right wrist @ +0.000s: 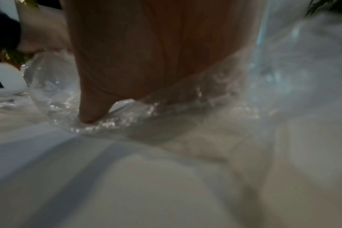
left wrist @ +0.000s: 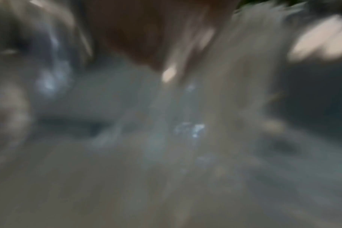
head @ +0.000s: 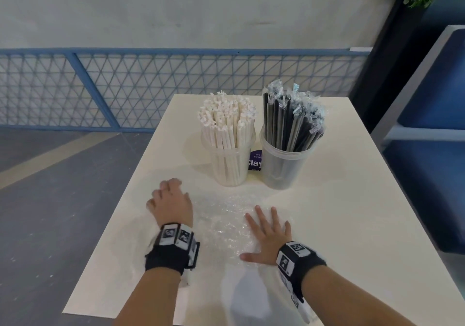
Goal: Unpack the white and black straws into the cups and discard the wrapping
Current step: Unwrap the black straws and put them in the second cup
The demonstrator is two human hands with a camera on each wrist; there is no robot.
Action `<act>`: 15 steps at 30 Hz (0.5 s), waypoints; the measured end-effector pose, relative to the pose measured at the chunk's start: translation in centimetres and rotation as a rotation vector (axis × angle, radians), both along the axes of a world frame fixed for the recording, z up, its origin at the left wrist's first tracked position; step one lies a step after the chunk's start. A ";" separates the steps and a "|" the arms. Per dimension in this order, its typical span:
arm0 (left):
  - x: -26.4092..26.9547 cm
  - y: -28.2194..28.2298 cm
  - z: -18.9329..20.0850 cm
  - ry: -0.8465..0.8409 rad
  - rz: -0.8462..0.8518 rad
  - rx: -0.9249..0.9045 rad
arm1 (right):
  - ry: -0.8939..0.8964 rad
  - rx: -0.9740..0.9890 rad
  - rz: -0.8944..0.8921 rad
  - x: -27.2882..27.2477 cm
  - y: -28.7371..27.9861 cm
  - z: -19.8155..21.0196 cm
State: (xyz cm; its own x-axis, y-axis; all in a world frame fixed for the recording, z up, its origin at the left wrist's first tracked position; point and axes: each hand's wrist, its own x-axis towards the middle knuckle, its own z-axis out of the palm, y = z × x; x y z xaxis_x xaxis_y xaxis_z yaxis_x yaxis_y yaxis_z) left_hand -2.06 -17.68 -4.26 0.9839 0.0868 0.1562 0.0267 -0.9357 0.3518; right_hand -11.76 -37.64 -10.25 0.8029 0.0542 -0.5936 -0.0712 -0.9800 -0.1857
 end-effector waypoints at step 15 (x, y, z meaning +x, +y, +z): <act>-3.7 -2.9 -6.6 0.762 -0.658 0.433 | -0.010 0.018 -0.002 0.0 -2.3 -0.4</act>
State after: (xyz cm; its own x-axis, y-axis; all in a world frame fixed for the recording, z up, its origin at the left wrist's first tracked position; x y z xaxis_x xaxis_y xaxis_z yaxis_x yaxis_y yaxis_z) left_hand -5.74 -20.53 -10.85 0.6688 -0.4065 -0.6224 -0.4527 -0.8869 0.0927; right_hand -11.80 -39.96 -10.60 0.8089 0.0633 -0.5846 -0.0710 -0.9764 -0.2040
